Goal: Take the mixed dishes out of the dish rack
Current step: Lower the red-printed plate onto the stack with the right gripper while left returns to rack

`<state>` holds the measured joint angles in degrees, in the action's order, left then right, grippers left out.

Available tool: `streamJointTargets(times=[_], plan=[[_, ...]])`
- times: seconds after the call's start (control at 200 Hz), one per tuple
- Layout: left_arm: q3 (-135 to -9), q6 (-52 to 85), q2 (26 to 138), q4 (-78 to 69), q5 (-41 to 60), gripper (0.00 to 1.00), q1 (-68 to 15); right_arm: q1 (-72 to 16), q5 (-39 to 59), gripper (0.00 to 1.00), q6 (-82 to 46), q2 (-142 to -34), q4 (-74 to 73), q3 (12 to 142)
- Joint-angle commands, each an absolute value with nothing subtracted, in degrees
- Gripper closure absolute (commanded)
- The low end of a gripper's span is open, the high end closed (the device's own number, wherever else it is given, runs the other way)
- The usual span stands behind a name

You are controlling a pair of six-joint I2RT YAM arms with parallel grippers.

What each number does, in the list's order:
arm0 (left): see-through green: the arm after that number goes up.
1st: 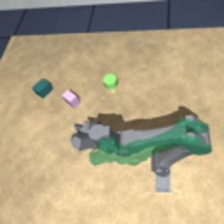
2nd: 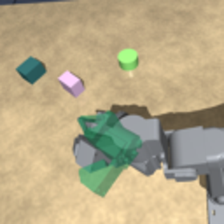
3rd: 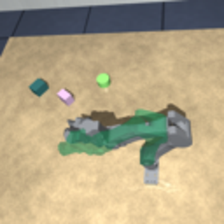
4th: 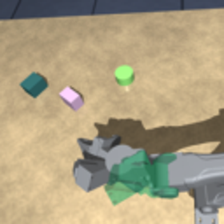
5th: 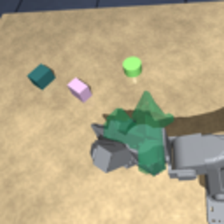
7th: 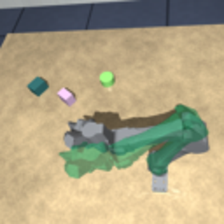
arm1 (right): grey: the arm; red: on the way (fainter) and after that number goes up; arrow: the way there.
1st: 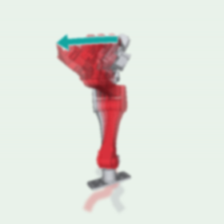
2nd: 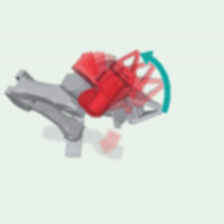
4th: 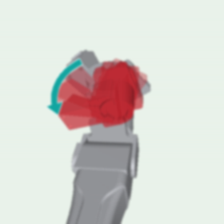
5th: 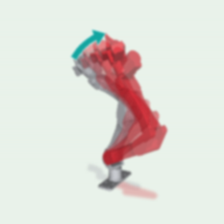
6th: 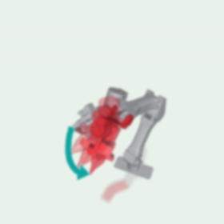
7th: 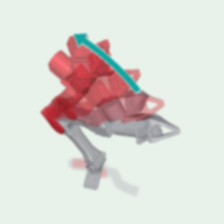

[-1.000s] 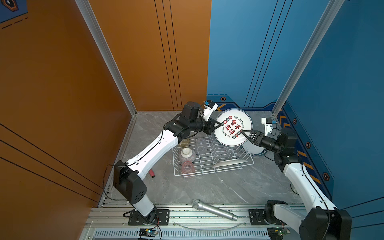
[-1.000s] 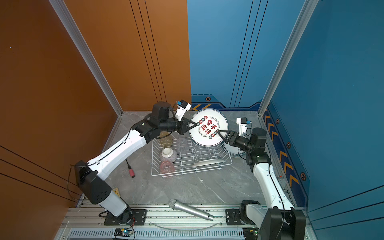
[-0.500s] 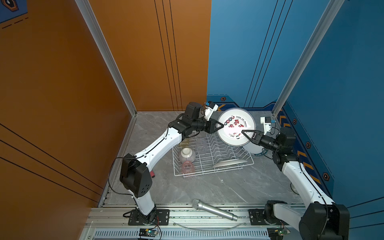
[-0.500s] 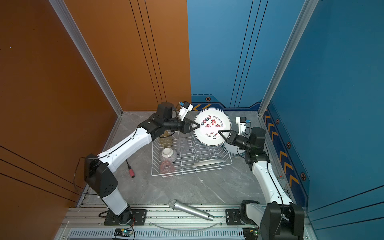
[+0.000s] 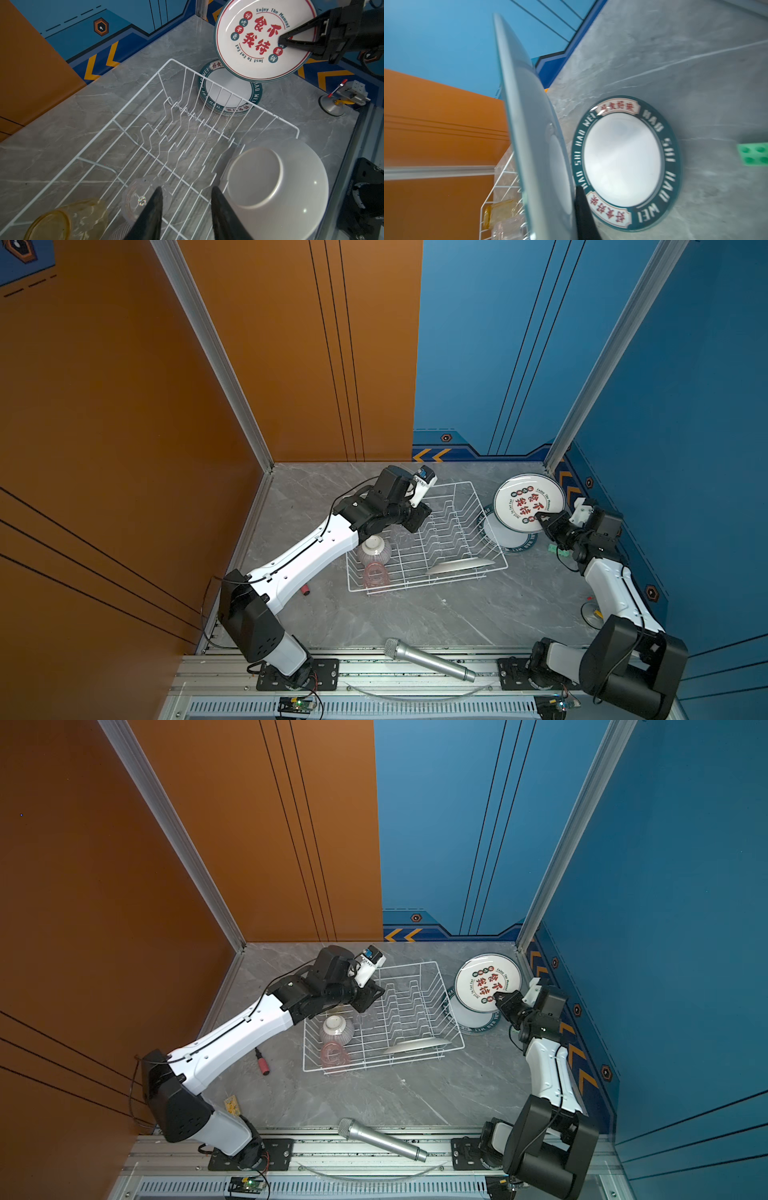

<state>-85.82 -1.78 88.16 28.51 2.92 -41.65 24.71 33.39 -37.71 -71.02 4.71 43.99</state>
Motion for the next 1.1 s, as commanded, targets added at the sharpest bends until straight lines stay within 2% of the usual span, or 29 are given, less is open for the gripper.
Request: streamJointTargets(times=[0.0,0.416,0.866,1.097], plan=[[-84.2,-4.9,86.6,30.8,-3.4,0.6,-41.0,25.8,29.6,1.0,-34.8,-73.5,7.0,45.5],[-86.4,-5.6,89.2,31.0,-2.0,0.59,-41.9,24.4,32.7,1.0,-35.0,-82.6,4.6,45.1],[-87.2,-6.4,90.2,31.4,-1.1,0.59,-42.3,23.2,32.8,0.81,-33.6,-87.3,5.8,45.8],[-87.5,-6.8,90.6,31.5,-0.4,0.59,-42.4,22.0,29.0,0.59,-28.6,-86.8,13.2,48.1]])
